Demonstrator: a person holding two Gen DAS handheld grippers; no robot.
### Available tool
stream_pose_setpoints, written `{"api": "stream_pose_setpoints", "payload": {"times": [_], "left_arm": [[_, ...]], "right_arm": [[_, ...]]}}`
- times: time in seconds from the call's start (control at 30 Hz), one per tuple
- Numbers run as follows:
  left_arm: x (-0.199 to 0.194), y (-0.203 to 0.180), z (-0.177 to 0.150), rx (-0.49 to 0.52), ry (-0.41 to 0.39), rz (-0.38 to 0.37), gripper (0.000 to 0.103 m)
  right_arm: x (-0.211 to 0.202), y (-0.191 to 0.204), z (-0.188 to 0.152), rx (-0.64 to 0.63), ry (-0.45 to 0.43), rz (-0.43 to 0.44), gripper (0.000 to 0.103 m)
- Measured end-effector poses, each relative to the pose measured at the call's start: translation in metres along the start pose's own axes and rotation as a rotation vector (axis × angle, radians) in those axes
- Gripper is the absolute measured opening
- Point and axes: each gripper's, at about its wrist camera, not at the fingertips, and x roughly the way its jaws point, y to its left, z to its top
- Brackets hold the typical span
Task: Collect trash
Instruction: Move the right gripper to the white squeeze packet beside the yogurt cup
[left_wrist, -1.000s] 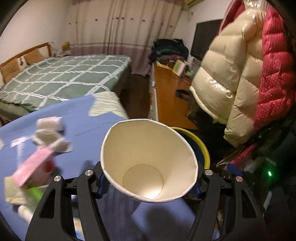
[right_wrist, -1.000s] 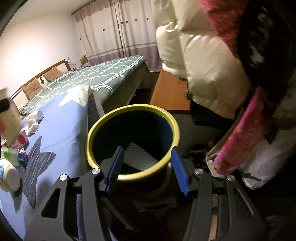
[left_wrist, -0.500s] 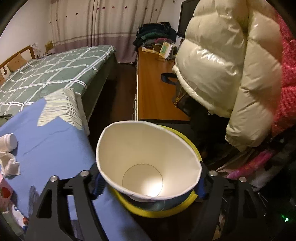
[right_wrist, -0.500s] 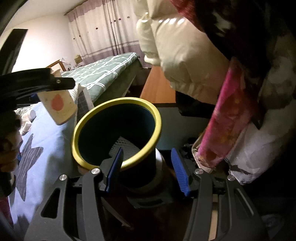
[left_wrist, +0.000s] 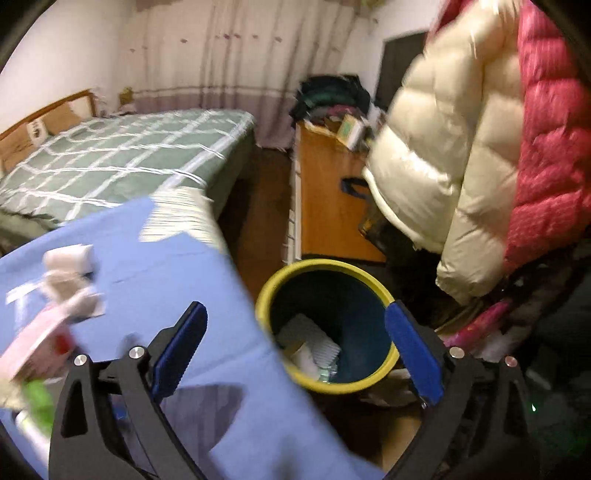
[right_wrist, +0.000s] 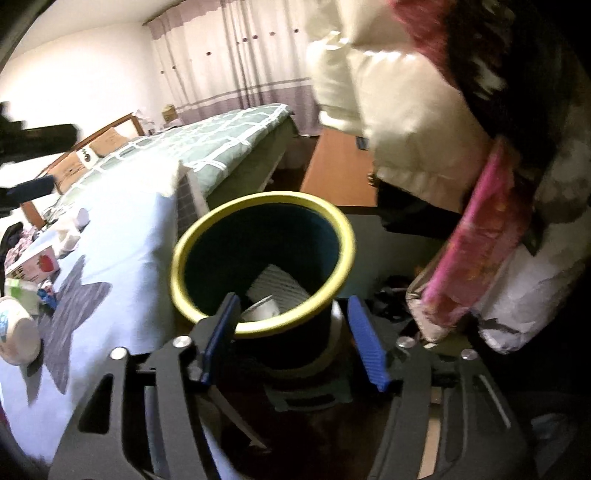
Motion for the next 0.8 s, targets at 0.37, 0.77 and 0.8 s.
{"api": "stream_pose_setpoints", "payload": {"times": [0.37,0.77,0.8], "left_arm": [[-0.165,0.158,-0.080,-0.239,-0.170,0.370,0.098],[-0.234,0.242,-0.152,-0.412,-0.199,0.459,0.098],[-0.232,0.241,-0.154,-0.413,-0.198,0.457,0.098]], "right_arm": [[-0.014,0.096,-0.010,-0.153,-0.001,0.151,0.061],[-0.068,0.224,-0.026,-0.364,-0.073,0.365,0.064],[-0.069,0.230,-0.026,-0.373,-0.075,0.367,0.064]]}}
